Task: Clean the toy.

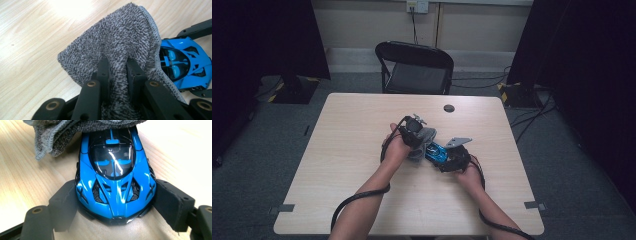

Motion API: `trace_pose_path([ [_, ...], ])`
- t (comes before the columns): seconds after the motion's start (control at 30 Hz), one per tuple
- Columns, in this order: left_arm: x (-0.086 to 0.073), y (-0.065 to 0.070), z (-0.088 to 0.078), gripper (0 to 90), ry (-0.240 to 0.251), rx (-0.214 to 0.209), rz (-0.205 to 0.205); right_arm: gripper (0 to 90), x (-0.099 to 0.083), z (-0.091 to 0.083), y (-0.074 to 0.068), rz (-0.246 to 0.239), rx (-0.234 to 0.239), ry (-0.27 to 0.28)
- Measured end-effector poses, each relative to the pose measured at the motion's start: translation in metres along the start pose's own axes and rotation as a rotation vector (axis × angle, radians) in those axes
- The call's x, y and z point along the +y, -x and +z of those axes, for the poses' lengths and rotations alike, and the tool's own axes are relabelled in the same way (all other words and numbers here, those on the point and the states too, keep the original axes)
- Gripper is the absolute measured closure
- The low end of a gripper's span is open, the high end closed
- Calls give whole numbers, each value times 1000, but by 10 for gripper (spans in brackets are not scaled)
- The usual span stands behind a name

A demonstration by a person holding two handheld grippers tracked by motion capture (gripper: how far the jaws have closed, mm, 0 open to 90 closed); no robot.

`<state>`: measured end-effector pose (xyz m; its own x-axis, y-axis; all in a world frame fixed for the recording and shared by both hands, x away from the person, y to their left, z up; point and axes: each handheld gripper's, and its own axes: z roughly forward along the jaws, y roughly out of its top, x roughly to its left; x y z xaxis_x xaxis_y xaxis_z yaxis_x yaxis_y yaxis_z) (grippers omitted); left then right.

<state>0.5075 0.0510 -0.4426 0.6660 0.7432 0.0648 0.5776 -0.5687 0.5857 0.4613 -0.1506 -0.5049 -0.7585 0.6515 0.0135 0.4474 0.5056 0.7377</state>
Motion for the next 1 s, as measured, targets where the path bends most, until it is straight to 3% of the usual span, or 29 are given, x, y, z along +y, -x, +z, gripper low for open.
trace_pose_path([
  [0.27, 0, -11, -1, 755, -11, 32, -20, 238, 0, 0, 0, 1, -1, 0],
  [0.7, -5, -24, -2, 755, -9, 33, -58, 238, 0, 0, 0, 2, -1, 0],
  [1.0, -12, -37, -5, 756, -20, 58, -77, 238, 0, 0, 0, 2, -1, 0],
])
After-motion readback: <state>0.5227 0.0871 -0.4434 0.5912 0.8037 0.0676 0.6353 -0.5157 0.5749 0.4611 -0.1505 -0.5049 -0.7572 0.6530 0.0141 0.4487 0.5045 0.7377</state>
